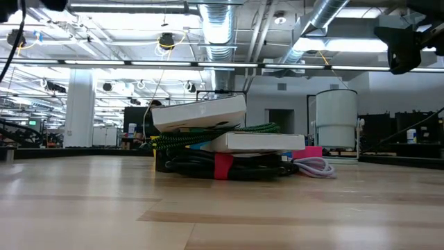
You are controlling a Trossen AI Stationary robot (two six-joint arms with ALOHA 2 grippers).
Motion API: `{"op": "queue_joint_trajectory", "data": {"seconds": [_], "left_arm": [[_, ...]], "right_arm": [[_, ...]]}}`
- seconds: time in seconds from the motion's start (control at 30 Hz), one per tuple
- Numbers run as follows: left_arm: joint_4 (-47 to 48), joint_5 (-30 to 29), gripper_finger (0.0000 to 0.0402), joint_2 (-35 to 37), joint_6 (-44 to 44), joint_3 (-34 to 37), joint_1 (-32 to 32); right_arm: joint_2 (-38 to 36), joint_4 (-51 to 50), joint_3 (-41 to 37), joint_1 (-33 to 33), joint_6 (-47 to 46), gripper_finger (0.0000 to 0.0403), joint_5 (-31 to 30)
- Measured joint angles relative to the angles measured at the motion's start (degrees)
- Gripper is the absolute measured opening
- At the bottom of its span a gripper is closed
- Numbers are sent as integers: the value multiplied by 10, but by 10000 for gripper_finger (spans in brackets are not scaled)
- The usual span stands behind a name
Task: Pick and place items into bin
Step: Put the left white box into the dark blue bin
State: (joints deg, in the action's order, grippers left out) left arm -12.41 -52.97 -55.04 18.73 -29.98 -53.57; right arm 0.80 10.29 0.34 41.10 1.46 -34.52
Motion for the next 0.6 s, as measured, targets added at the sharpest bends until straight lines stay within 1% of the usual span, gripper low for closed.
{"op": "queue_joint_trajectory", "data": {"seconds": [0.1,0.23,0.3,0.37,0.47,0.6], "left_arm": [[56,10,292,-17,9,0,-14],[94,55,292,-36,46,0,-18],[94,79,292,-48,75,0,-18],[86,89,292,-61,107,0,-18],[84,92,292,-82,153,0,-18],[83,92,292,-107,181,0,-18]], "right_arm": [[0,0,0,0,0,276,0],[0,0,0,0,0,276,0],[0,0,0,0,0,276,0],[0,0,0,0,0,276,0],[0,0,0,0,0,276,0],[0,0,0,0,0,276,0]]}}
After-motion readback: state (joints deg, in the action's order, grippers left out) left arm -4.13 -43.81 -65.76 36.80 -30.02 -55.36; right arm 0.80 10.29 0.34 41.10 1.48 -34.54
